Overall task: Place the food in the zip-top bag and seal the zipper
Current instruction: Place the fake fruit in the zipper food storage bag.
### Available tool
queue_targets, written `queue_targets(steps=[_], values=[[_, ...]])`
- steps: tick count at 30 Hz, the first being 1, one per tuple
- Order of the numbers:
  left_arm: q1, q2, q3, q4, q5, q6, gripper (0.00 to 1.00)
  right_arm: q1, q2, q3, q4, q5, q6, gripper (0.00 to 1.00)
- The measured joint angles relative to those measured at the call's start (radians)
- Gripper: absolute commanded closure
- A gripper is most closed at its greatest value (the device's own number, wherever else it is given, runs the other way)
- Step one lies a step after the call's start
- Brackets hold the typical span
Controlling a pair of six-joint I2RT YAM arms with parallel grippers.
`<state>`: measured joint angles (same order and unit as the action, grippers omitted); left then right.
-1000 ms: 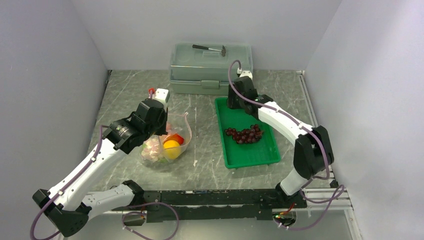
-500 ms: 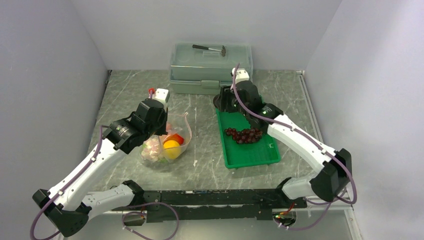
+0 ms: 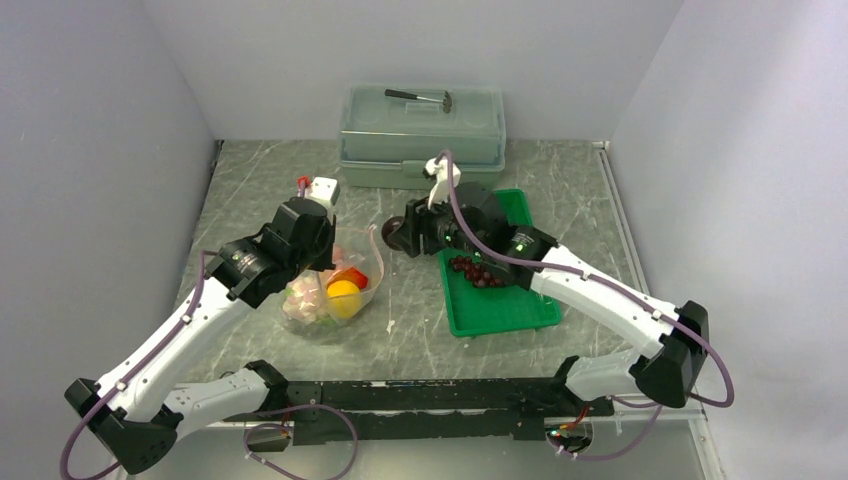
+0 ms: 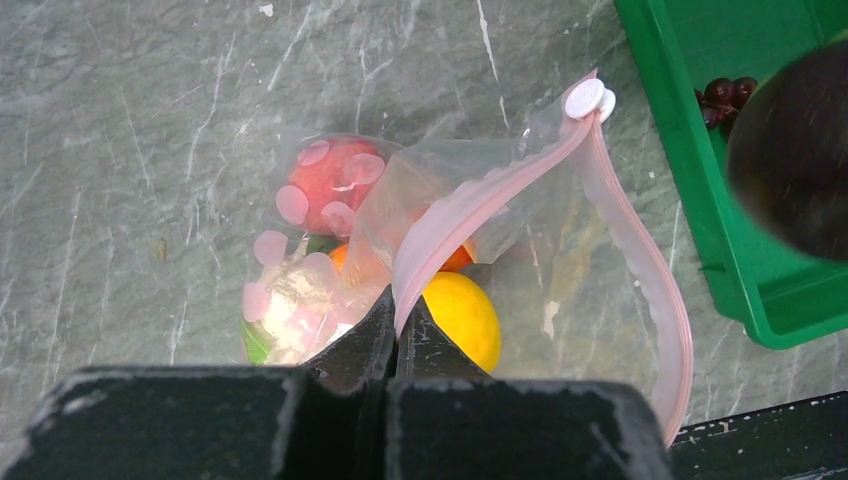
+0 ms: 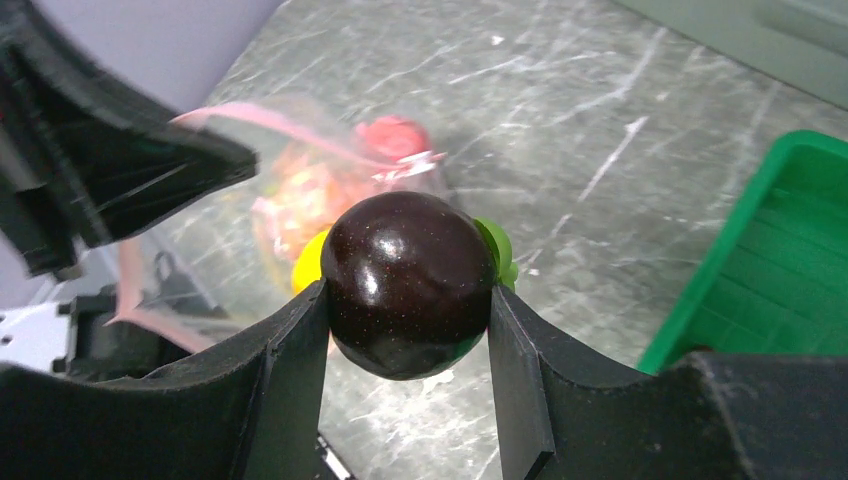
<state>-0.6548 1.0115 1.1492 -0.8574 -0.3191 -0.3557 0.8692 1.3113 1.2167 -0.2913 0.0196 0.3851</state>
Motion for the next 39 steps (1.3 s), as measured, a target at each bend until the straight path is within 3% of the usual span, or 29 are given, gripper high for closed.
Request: queue_targets(steps=[9, 19, 24, 33, 39], values=[[0.000, -0.004, 0.000, 0.000, 0.000, 0.000, 1.00, 0.130, 0.043, 0.081, 0.011, -0.030, -0.001, 0.66], [0.000, -0.004, 0.000, 0.000, 0.008, 0.000, 1.00, 0.160, 0.190, 0.146, 0.023, -0.023, -0.009, 0.63], [0.000, -0.006, 0.000, 0.000, 0.008, 0.000, 1.00, 0.160, 0.271, 0.166, 0.021, -0.003, -0.011, 0.55], [0.000, -0.007, 0.000, 0.000, 0.008, 0.000, 1.00, 0.161, 0.314, 0.175, 0.018, 0.006, -0.012, 0.32], [0.000, -0.007, 0.000, 0.000, 0.008, 0.000, 1.00, 0.161, 0.304, 0.175, 0.019, 0.008, -0.011, 0.25]])
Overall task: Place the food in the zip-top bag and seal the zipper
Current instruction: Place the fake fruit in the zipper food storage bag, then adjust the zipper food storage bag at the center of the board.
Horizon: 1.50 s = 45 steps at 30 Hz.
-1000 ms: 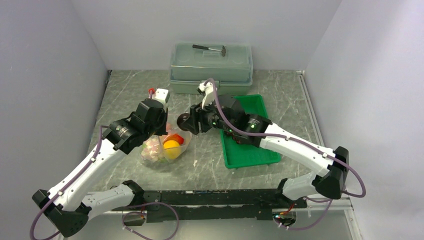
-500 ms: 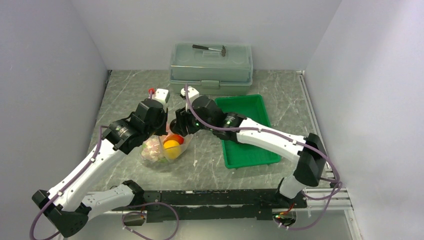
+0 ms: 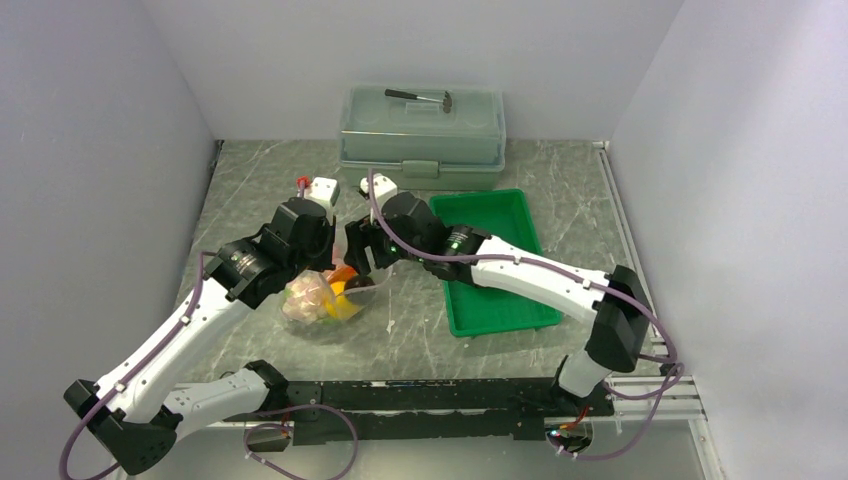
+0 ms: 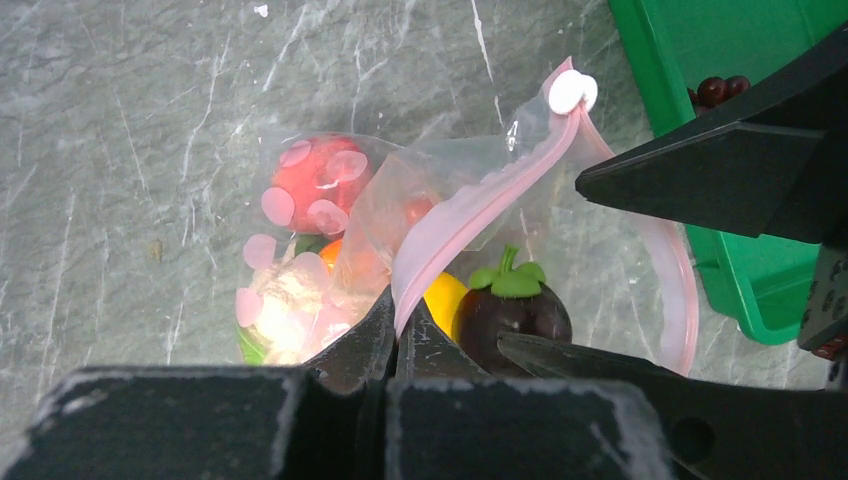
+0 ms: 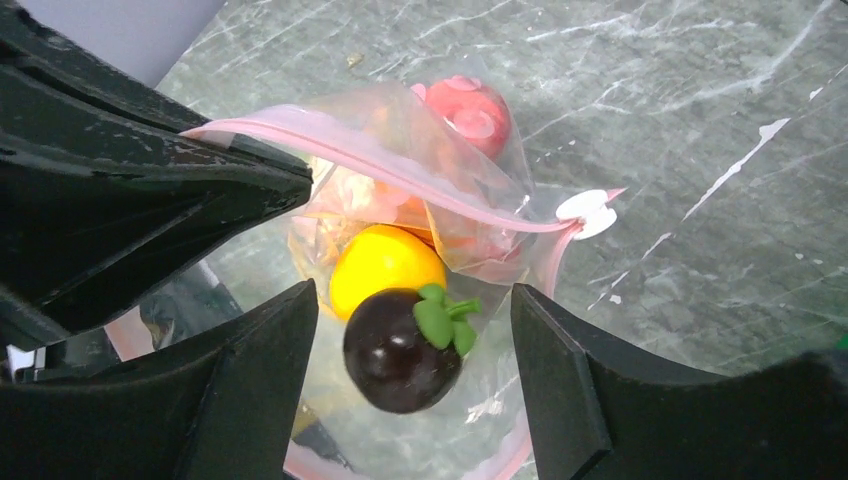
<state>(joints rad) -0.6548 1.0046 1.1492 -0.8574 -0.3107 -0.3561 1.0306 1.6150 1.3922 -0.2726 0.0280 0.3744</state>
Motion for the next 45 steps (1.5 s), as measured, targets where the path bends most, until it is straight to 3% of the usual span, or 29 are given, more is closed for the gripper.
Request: queue_targets(steps=[11, 15, 21, 24, 27, 36, 42, 45], values=[[0.000, 0.010, 0.047, -0.038, 0.015, 0.000, 1.00, 0.008, -0.122, -0.013, -0.003, 0.029, 0.002, 0.23], [0.000, 0.061, 0.201, -0.119, 0.011, 0.005, 1.00, 0.010, -0.232, -0.035, -0.002, 0.053, 0.002, 0.23], [0.001, 0.157, 0.551, -0.270, -0.040, 0.037, 1.00, 0.013, -0.424, -0.105, 0.010, 0.105, 0.003, 0.22], [0.001, 0.162, 0.622, -0.290, -0.075, 0.051, 1.00, 0.013, -0.493, -0.129, 0.012, 0.134, 0.003, 0.21], [0.001, 0.147, 0.562, -0.292, -0.112, 0.055, 1.00, 0.013, -0.537, -0.153, 0.013, 0.161, 0.003, 0.21], [0.002, 0.236, 0.152, -0.220, -0.092, -0.024, 1.00, 0.014, -0.567, -0.277, 0.010, 0.199, 0.023, 0.21], [0.003, 0.365, 0.114, -0.189, -0.060, -0.079, 1.00, 0.014, -0.573, -0.292, -0.007, 0.201, 0.030, 0.21], [0.003, 0.363, 0.191, -0.211, -0.051, -0.076, 1.00, 0.014, -0.593, -0.296, -0.013, 0.207, 0.030, 0.21]])
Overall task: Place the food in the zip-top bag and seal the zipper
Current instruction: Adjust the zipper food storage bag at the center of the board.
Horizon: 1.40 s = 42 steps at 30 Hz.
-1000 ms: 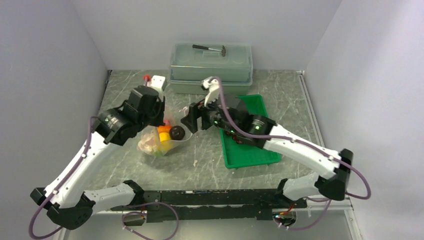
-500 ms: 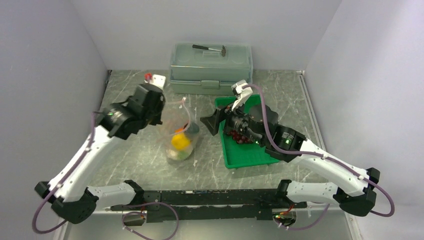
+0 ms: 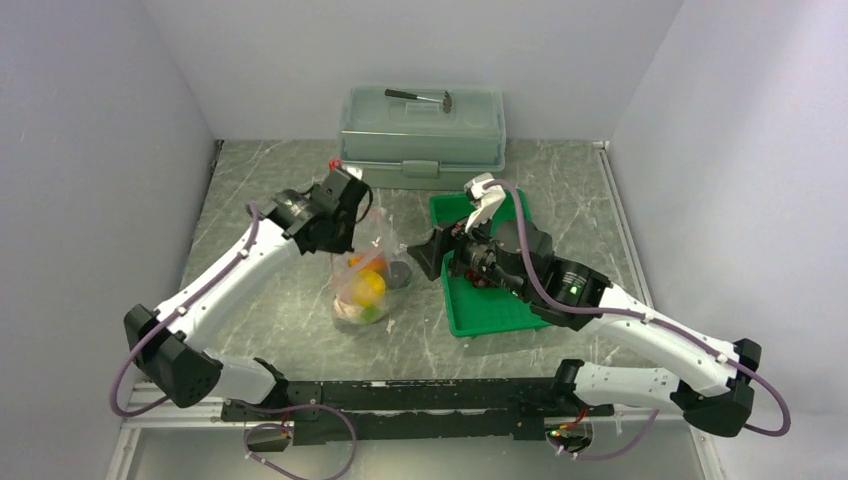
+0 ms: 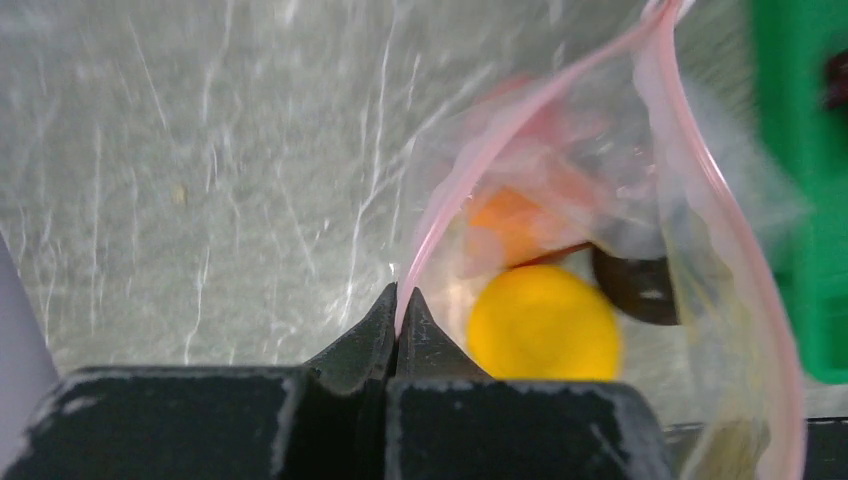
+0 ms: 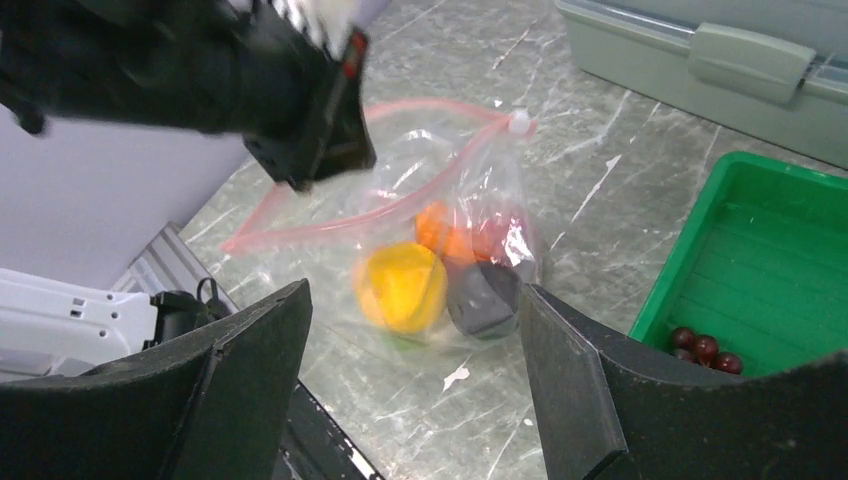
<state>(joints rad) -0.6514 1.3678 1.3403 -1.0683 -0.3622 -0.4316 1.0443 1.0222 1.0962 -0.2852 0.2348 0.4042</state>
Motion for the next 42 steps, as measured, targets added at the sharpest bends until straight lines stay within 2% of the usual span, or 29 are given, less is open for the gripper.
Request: queue_targets(steps=[6, 11, 14, 17, 22, 26, 28, 37, 42], values=[[0.000, -0.024, 0.335, -0.025, 0.002, 0.025, 1.00, 0.000, -0.050, -0.003, -0.001, 0.013, 0.000, 0.21], [0.000, -0.110, 0.427, -0.060, -0.003, 0.039, 1.00, 0.000, -0.053, -0.003, -0.001, 0.018, 0.000, 0.21], [0.000, -0.156, 0.362, -0.052, -0.022, 0.041, 1.00, 0.000, -0.044, -0.003, 0.001, 0.018, 0.000, 0.21], [0.002, -0.179, 0.192, -0.031, -0.047, 0.019, 1.00, 0.000, -0.035, -0.009, 0.004, 0.017, 0.001, 0.21], [0.035, -0.064, -0.034, 0.014, -0.024, -0.027, 1.00, 0.000, -0.023, -0.023, 0.002, 0.013, 0.009, 0.21], [0.053, -0.011, -0.050, 0.013, 0.003, -0.034, 1.00, 0.000, -0.021, -0.023, 0.002, 0.008, 0.011, 0.21], [0.053, -0.016, 0.013, -0.004, 0.005, -0.031, 1.00, 0.000, -0.022, -0.023, 0.002, 0.008, 0.011, 0.21], [0.055, -0.040, 0.464, -0.072, 0.006, 0.030, 1.00, 0.000, -0.036, -0.024, -0.002, 0.015, 0.011, 0.20], [0.055, -0.109, 0.448, -0.097, -0.010, 0.050, 1.00, 0.000, -0.036, -0.024, -0.017, 0.045, 0.010, 0.19]])
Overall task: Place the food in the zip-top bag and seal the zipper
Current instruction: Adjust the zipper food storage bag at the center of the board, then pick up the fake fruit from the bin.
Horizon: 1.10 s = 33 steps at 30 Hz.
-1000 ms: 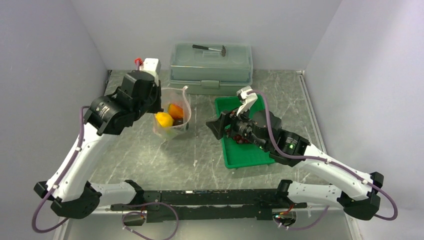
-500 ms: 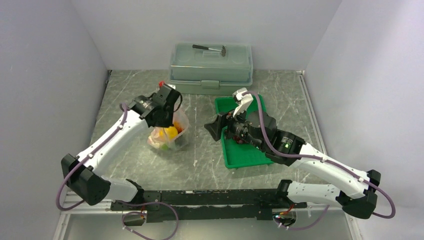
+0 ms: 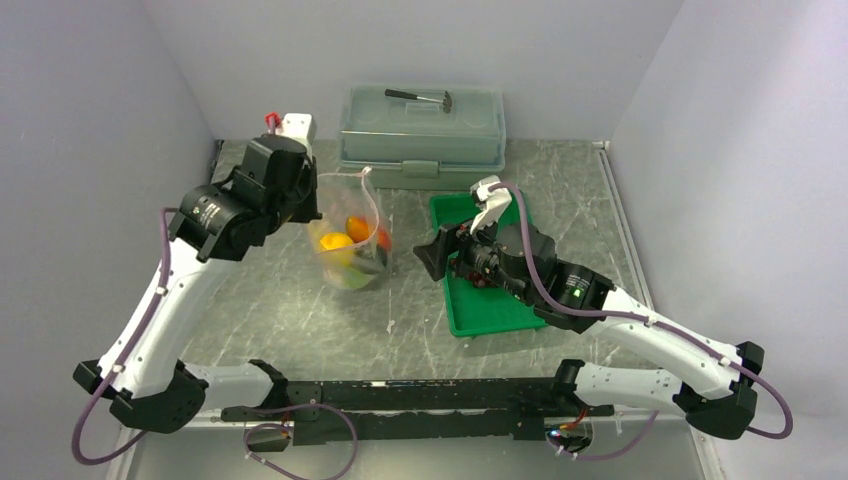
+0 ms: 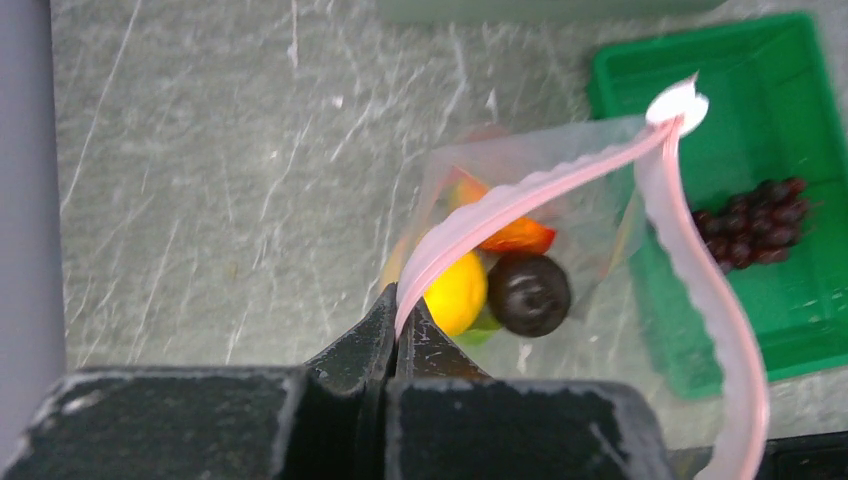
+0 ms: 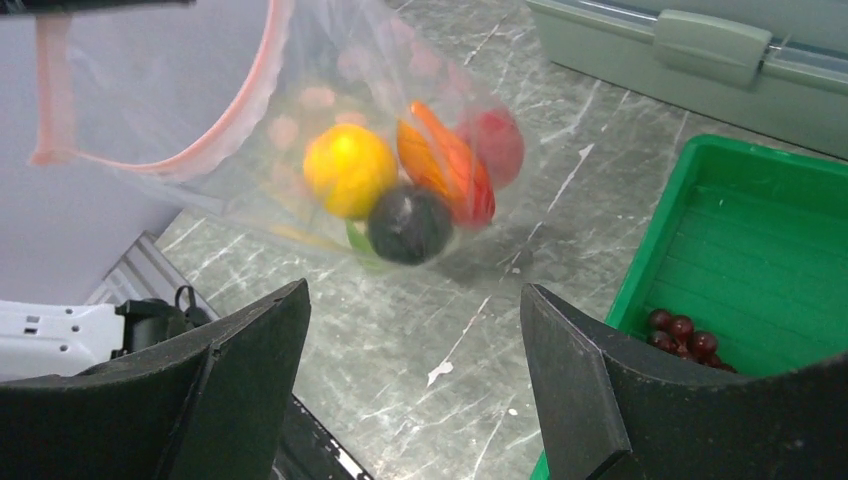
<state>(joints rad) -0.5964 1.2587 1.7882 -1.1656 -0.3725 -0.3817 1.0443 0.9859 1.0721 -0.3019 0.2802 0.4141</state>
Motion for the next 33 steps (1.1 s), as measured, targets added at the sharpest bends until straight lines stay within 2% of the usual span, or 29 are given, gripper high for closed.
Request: queue_targets(steps=[7, 12, 18, 25, 33], values=[[0.000, -0.018, -0.300, 0.030, -0.018, -0.004, 1.00, 0.000, -0.002, 0.000, -0.041, 0.045, 0.001, 0.18], [0.000, 0.018, -0.393, 0.058, -0.008, -0.006, 1.00, 0.000, -0.006, -0.005, -0.057, 0.063, 0.007, 0.18], [0.000, 0.022, -0.362, 0.074, -0.006, -0.005, 1.00, 0.000, -0.006, -0.014, -0.064, 0.080, 0.010, 0.17], [0.000, 0.034, -0.204, 0.059, -0.025, 0.017, 1.00, 0.000, -0.024, -0.031, -0.066, 0.087, 0.016, 0.17], [0.000, 0.066, -0.082, -0.005, -0.134, 0.090, 1.00, 0.000, -0.033, -0.032, -0.082, 0.109, 0.016, 0.14]])
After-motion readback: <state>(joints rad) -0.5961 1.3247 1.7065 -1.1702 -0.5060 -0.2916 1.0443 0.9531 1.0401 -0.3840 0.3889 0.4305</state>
